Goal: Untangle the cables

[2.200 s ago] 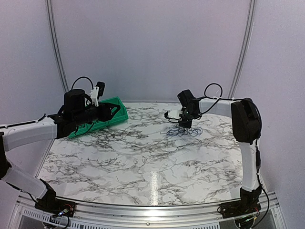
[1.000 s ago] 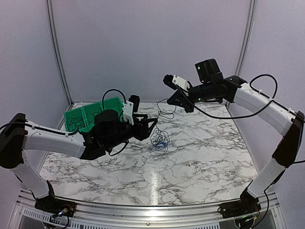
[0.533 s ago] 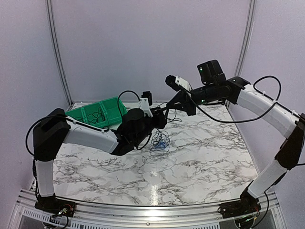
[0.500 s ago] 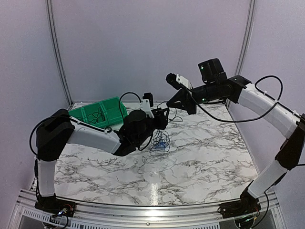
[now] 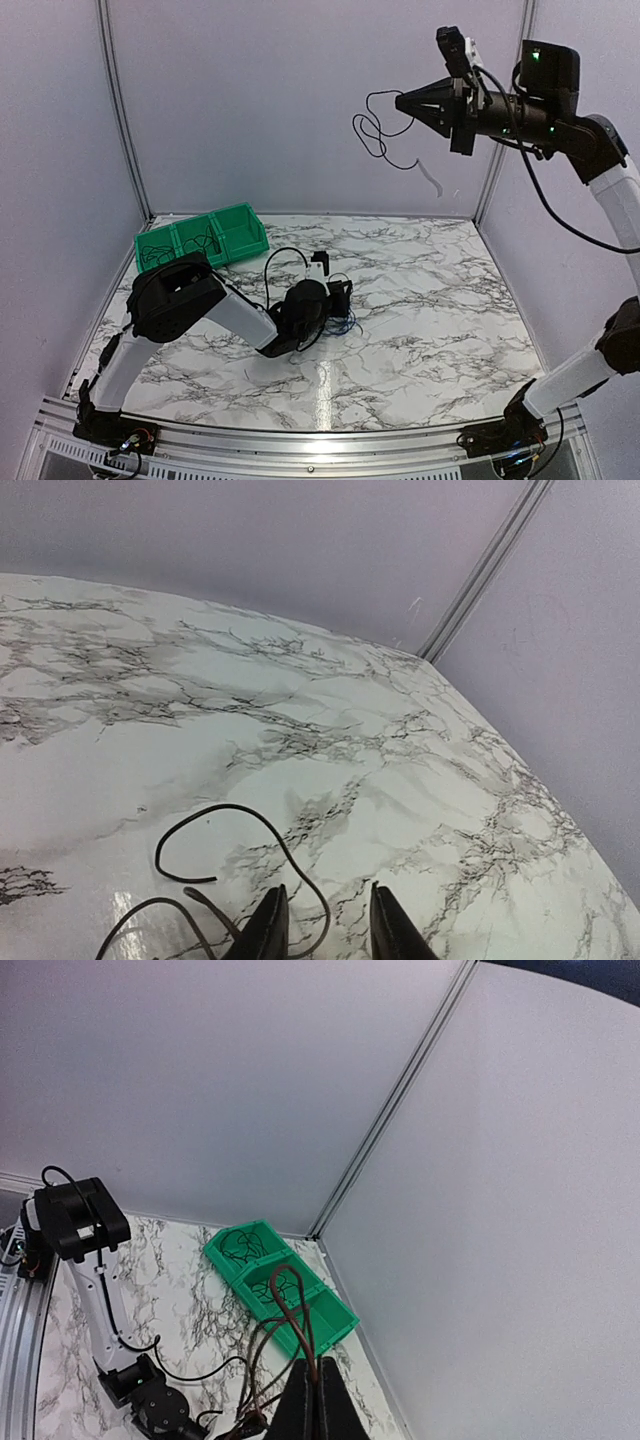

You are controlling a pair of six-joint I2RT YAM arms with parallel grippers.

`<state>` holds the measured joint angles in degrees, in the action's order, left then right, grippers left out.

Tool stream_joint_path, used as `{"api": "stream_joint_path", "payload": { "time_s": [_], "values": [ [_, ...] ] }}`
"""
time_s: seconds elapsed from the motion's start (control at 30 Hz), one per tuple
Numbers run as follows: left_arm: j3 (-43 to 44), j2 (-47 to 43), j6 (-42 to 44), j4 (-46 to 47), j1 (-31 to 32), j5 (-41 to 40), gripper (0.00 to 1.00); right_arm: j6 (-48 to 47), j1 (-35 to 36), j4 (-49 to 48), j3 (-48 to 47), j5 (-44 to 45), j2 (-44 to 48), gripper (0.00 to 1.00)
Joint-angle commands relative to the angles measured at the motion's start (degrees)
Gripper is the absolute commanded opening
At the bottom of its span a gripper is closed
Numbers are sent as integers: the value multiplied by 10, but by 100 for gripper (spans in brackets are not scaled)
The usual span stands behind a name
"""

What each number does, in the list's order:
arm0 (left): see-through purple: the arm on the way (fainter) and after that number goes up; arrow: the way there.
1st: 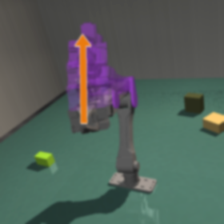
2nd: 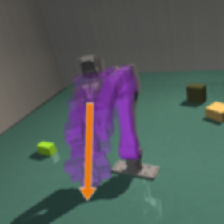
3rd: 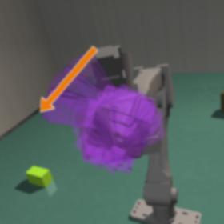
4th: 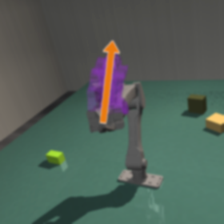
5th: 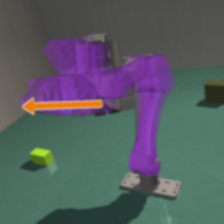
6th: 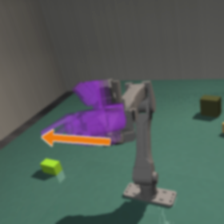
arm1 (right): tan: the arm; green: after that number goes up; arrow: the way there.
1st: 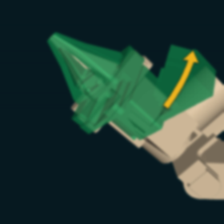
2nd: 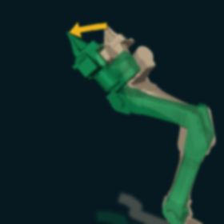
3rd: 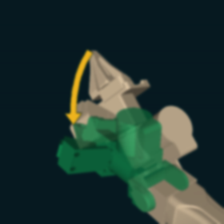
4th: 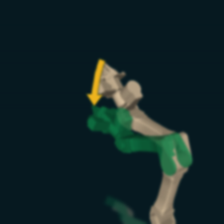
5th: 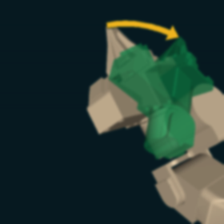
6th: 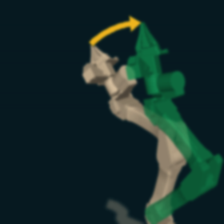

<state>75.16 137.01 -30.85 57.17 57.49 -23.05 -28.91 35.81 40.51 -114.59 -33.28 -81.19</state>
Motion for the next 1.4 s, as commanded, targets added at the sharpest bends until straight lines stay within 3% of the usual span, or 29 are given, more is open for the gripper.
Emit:
{"api": "stream_joint_path", "payload": {
  "time_s": [0.0, 0.17, 0.33, 0.53, 0.63, 0.77, 0.93, 1.0, 1.37],
  "values": [
    [-14, -14, 15, 72, 4, 39, 36, -5, -7, 8, 28, 26, -9, 0],
    [-104, -97, 43, 175, 6, 100, 51, -15, -16, -32, 133, 38, 0, 0],
    [-208, -209, 45, 217, 14, 112, 54, -24, -25, -72, 228, 51, 10, 0],
    [-328, -330, 43, 205, 20, 82, 59, -48, -30, -109, 319, 62, 16, 0],
    [-374, -397, 96, 157, 20, 113, 62, -70, -31, -114, 362, 47, 13, 0],
    [-405, -510, 199, 1, 20, 138, 63, -104, -23, -121, 417, -3, 11, 0],
    [-349, -577, 332, -244, 20, 207, 62, -130, 10, -123, 454, -17, -7, 0],
    [-330, -583, 362, -301, 20, 227, 60, -133, 16, -116, 461, -34, -17, 0],
    [-258, -522, 403, -340, 20, 320, 49, -147, 31, -105, 480, -91, -26, 0]
  ]
}}
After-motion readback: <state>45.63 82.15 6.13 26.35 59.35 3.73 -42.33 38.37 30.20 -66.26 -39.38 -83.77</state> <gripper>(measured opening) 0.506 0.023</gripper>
